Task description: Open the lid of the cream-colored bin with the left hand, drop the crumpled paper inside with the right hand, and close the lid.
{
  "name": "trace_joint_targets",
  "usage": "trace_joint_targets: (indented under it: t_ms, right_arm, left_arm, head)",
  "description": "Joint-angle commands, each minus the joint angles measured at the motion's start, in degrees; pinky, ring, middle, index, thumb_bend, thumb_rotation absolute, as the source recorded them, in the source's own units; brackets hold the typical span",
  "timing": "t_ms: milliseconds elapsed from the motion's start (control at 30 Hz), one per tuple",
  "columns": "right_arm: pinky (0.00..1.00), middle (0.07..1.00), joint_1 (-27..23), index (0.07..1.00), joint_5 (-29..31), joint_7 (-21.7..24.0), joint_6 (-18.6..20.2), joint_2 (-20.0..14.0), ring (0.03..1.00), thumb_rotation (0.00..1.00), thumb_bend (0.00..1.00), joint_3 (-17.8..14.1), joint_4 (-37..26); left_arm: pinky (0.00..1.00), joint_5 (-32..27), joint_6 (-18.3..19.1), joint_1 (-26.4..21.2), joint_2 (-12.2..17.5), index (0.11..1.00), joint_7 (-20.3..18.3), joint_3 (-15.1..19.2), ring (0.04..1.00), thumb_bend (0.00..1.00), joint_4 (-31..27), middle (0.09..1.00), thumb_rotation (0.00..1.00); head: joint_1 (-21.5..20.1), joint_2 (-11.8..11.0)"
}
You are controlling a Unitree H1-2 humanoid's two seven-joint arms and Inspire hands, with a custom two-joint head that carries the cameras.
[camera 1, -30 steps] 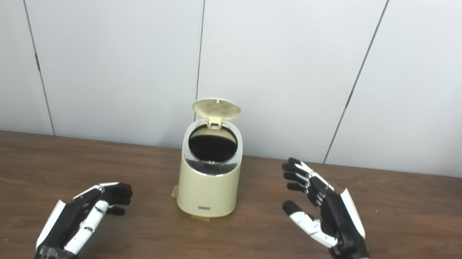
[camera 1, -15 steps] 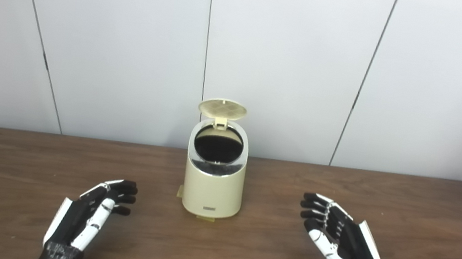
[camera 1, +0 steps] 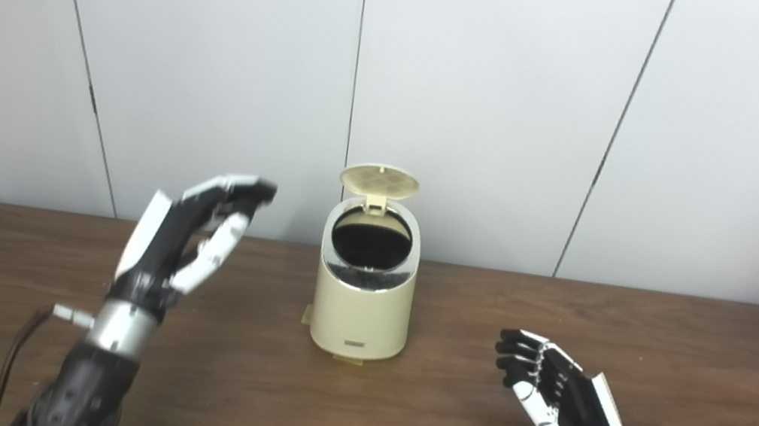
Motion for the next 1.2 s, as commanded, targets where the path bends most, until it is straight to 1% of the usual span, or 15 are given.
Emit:
trace_joint_targets:
  t_ms: [0,67,100,167,200,267,300,367,467,567,633,700,833,1000,1167]
  right_arm:
    - [0.59,0.715,-1.80,0.720,0.32,-0.64,-2.63,-0.04,0.682,0.52,0.19,-0.45,-1.52]
    - [0.60,0.718,-1.75,0.720,0.43,-0.56,-2.86,0.06,0.686,0.51,0.19,-0.52,-1.41]
    - [0.60,0.719,-1.69,0.720,0.53,-0.52,-2.85,0.12,0.686,0.50,0.18,-0.53,-1.47]
    - [0.60,0.719,-1.55,0.720,0.27,-0.64,-2.23,0.25,0.687,0.50,0.19,-0.53,-1.82]
    - [0.60,0.719,-1.47,0.721,0.03,-0.65,-1.79,0.26,0.686,0.50,0.20,-0.47,-2.10]
    - [0.60,0.725,-1.36,0.729,-0.61,-0.58,-1.19,0.16,0.690,0.50,0.19,-0.29,-2.57]
    - [0.60,0.726,-1.39,0.732,-0.33,-0.40,-1.17,0.19,0.692,0.50,0.19,-0.31,-2.56]
    - [0.60,0.725,-1.43,0.730,0.08,-0.25,-1.23,0.36,0.692,0.48,0.20,-0.36,-2.53]
    - [0.59,0.721,-1.48,0.730,0.16,-0.18,-2.03,0.37,0.689,0.46,0.20,-0.26,-2.35]
    - [0.59,0.716,-1.54,0.729,-0.18,-0.28,-2.45,0.31,0.684,0.45,0.20,-0.18,-2.21]
    - [0.58,0.715,-1.54,0.728,-0.26,-0.26,-2.31,0.32,0.681,0.47,0.20,-0.10,-2.34]
    - [0.58,0.714,-1.50,0.727,-0.12,-0.24,-2.06,0.43,0.678,0.48,0.20,-0.10,-2.50]
    - [0.59,0.716,-1.55,0.730,0.71,0.20,-2.76,0.40,0.681,0.47,0.21,-0.05,-2.05]
    - [0.59,0.718,-1.38,0.733,0.34,0.12,-2.13,0.42,0.681,0.47,0.21,0.05,-2.54]
    - [0.59,0.717,-1.46,0.735,0.06,0.25,-2.43,0.17,0.677,0.47,0.20,0.19,-2.38]
  left_arm:
    - [0.77,2.30,2.02,-4.78,1.43,0.782,-0.84,-0.90,0.809,0.61,-2.57,0.780,0.92]
    - [0.74,3.30,3.60,-6.60,1.71,0.794,-1.55,-1.81,0.796,0.69,-3.13,0.780,0.94]
    - [0.73,4.21,5.20,-7.94,1.72,0.796,-2.32,-2.55,0.794,0.70,-3.55,0.780,0.95]
    - [0.79,5.53,7.98,-10.18,1.70,0.798,-3.69,-3.84,0.822,0.79,-4.05,0.792,0.97]
    - [0.80,6.13,9.13,-11.38,1.76,0.799,-4.53,-4.67,0.829,0.81,-4.03,0.795,0.97]
    - [0.79,6.66,11.37,-12.92,1.80,0.803,-6.00,-5.83,0.848,0.86,-4.07,0.825,0.98]
    - [0.79,7.50,13.27,-13.90,1.73,0.804,-7.21,-6.90,0.855,0.87,-4.19,0.836,0.98]
    - [0.95,8.74,15.89,-15.02,1.63,0.828,-8.78,-8.36,0.958,0.92,-4.45,0.893,1.00]
    - [0.99,10.93,16.26,-16.85,0.78,0.841,-9.47,-11.37,0.993,0.95,-2.64,0.908,1.00]
    - [1.00,14.97,15.39,-18.04,1.39,0.834,-9.54,-14.60,0.992,0.95,-1.44,0.914,1.00]
    - [1.00,18.71,16.68,-18.85,2.20,0.837,-11.37,-17.11,0.995,0.96,-1.71,0.934,1.00]
    - [1.00,20.94,17.30,-19.49,2.61,0.842,-12.80,-18.52,0.999,0.99,-1.66,0.945,1.00]
    - [1.00,26.67,18.26,-21.28,2.99,0.860,-15.59,-21.38,0.992,1.00,-0.44,0.941,1.00]
    - [1.00,28.80,16.55,-22.15,2.37,0.846,-15.00,-22.03,0.972,1.00,2.27,0.928,1.00]
    - [1.00,29.19,16.40,-22.14,1.96,0.848,-15.34,-21.89,0.979,1.00,3.31,0.945,0.99]
  head:
    - [-0.03,0.03]
    - [-0.02,0.06]
    - [-0.03,0.10]
    - [-0.04,0.14]
    - [-0.02,0.21]
    - [-0.01,0.24]
    - [-0.06,0.29]
    - [-0.22,0.36]
    - [-0.20,0.35]
    - [-0.15,0.30]
    - [-0.19,0.32]
    - [-0.22,0.31]
    - [-0.25,0.30]
    - [-0.34,0.31]
    - [-0.33,0.18]
